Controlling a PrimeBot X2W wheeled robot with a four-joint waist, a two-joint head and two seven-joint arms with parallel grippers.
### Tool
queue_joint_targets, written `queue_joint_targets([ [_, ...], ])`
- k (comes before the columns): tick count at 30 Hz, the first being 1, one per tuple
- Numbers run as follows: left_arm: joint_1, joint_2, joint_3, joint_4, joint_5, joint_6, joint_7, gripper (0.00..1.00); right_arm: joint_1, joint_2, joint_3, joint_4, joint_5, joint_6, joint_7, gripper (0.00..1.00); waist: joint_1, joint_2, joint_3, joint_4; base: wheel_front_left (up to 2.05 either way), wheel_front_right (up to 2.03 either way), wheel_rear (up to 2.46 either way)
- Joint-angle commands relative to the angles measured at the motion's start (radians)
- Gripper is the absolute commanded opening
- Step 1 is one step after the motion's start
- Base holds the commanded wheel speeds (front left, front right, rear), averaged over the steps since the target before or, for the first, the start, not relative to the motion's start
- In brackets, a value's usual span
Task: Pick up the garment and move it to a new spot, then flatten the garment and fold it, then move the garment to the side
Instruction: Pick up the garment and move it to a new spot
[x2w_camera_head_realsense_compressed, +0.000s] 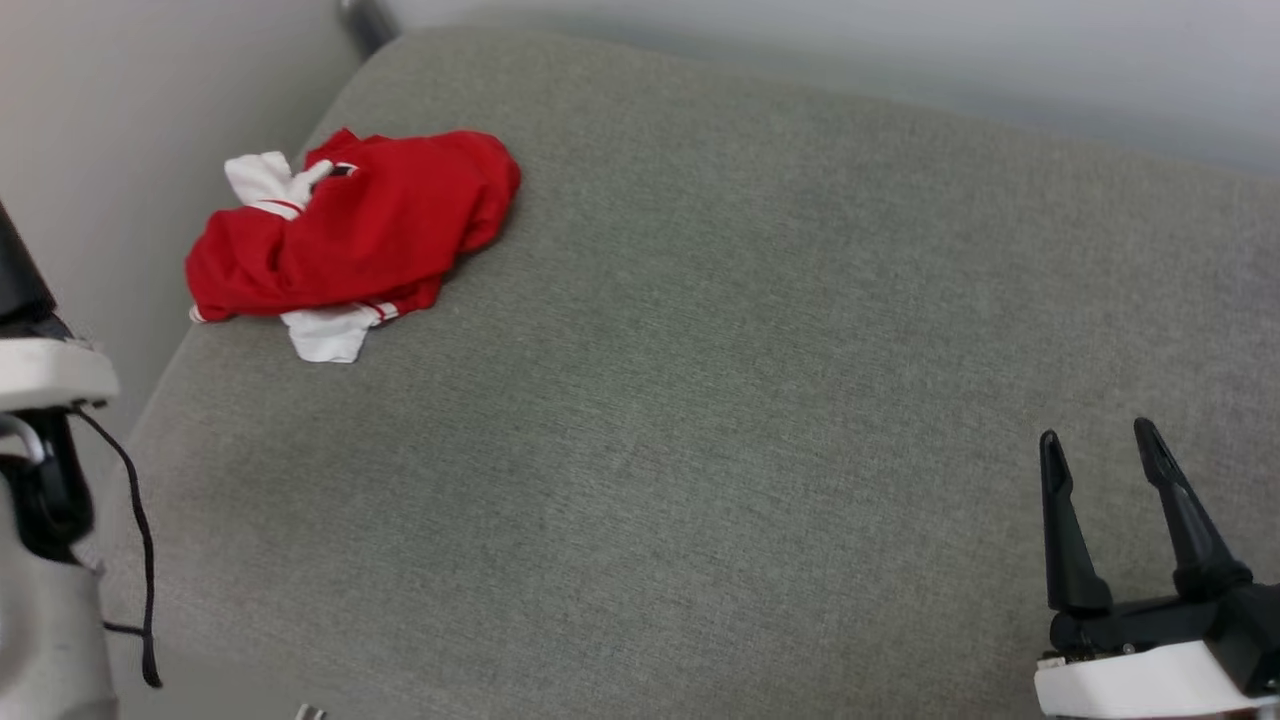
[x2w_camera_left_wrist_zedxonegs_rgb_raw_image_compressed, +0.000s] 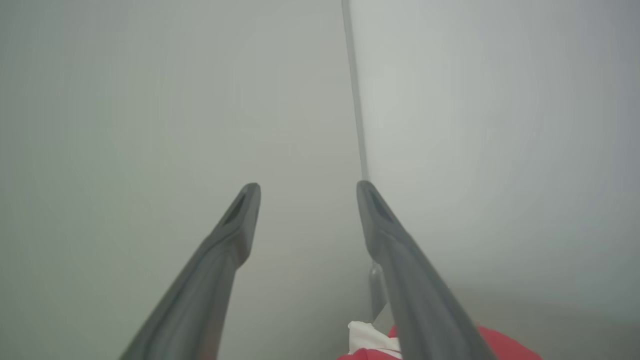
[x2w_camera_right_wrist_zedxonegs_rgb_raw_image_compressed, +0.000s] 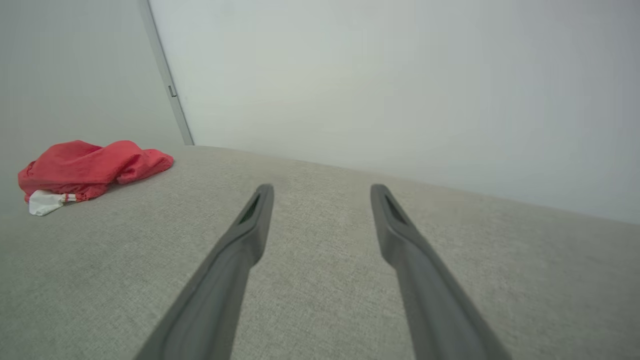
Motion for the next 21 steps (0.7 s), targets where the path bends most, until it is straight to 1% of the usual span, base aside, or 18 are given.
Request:
queue_joint_targets([
  [1, -0.019, 0.005, 0.001, 0.010, -0.008, -0.006, -0.001, 1.00, -0.022, 0.001, -0.002, -0.006, -0.006, -0.001, -0.002, 1.00, -0.0001, 0.0000, 0.063, -0.044, 0.00, 0.00, 0.00],
  [4, -0.120, 0.067, 0.027, 0.057, -0.045, -0.041, 0.019, 1.00, -0.048, 0.001, -0.007, -0.022, -0.021, -0.001, -0.002, 1.00, -0.0001, 0.0000, 0.122, -0.071, 0.00, 0.00, 0.00],
  [5, -0.220, 0.137, 0.023, 0.124, -0.065, -0.077, 0.083, 1.00, -0.074, 0.001, -0.008, -0.040, -0.034, -0.001, -0.002, 1.00, -0.0001, 0.0000, 0.175, -0.092, 0.00, 0.00, 0.00],
  [8, -0.324, 0.196, 0.010, 0.184, -0.099, -0.113, 0.171, 1.00, -0.100, 0.001, -0.013, -0.057, -0.043, -0.001, -0.002, 1.00, -0.0001, 0.0000, 0.220, -0.107, 0.00, 0.00, 0.00],
  [10, -0.377, 0.224, -0.004, 0.236, -0.140, -0.132, 0.266, 1.00, -0.115, 0.001, -0.014, -0.070, -0.050, -0.001, -0.002, 1.00, -0.0001, 0.0000, 0.247, -0.115, 0.00, 0.00, 0.00],
  [14, -0.463, 0.296, -0.074, 0.321, -0.202, -0.152, 0.497, 1.00, -0.147, 0.001, -0.017, -0.102, -0.068, -0.001, -0.002, 1.00, -0.0001, 0.0000, 0.302, -0.127, 0.00, 0.00, 0.00],
  [16, -0.490, 0.319, -0.111, 0.352, -0.242, -0.156, 0.600, 1.00, -0.162, 0.001, -0.016, -0.119, -0.073, -0.001, -0.002, 1.00, -0.0001, 0.0000, 0.328, -0.135, 0.00, 0.00, 0.00],
  [21, -0.501, 0.394, -0.226, 0.375, -0.398, -0.156, 0.860, 1.00, -0.192, 0.001, -0.013, -0.157, -0.088, -0.001, -0.002, 1.00, -0.0001, 0.0000, 0.389, -0.156, 0.00, 0.00, 0.00],
])
